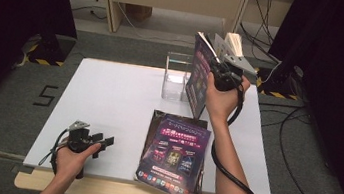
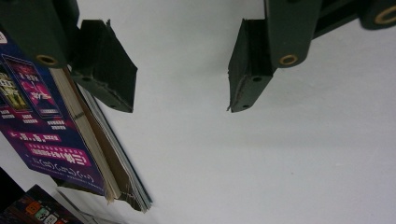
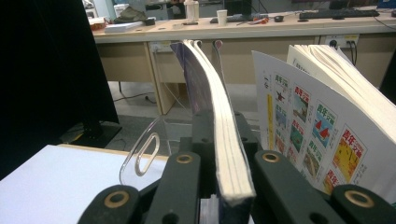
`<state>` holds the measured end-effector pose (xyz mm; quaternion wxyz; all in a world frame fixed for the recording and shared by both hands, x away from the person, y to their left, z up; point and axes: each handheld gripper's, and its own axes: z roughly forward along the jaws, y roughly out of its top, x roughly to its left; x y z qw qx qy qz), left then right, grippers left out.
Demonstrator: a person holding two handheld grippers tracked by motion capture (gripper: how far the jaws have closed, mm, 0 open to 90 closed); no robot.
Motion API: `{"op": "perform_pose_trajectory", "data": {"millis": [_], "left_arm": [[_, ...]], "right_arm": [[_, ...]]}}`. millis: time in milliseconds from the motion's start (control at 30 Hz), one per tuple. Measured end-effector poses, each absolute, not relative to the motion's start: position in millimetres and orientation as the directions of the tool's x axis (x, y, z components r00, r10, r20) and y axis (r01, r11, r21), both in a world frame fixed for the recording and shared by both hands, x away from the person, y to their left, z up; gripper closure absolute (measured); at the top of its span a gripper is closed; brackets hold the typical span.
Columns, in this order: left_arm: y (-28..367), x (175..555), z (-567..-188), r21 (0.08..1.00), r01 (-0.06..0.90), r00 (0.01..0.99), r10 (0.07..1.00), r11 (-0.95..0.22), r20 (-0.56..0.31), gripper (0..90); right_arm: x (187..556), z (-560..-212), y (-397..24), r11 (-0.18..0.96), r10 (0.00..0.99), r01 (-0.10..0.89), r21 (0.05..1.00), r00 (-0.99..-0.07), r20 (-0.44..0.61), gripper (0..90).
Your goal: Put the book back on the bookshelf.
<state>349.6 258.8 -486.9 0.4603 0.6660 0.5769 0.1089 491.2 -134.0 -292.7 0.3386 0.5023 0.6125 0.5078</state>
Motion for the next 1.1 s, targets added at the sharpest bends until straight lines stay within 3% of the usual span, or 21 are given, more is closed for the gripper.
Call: {"op": "perform_pose_trajectory", "data": {"millis": [1100], "left_arm": [[258.7, 349.7, -486.8, 0.742, 0.665, 0.317, 0.867, 0.087, -0.385, 41.8]], "right_arm": [[509.8, -290.1, -130.2, -0.048, 0.966, 0.256, 0.965, -0.234, 0.11, 84.4]]}}
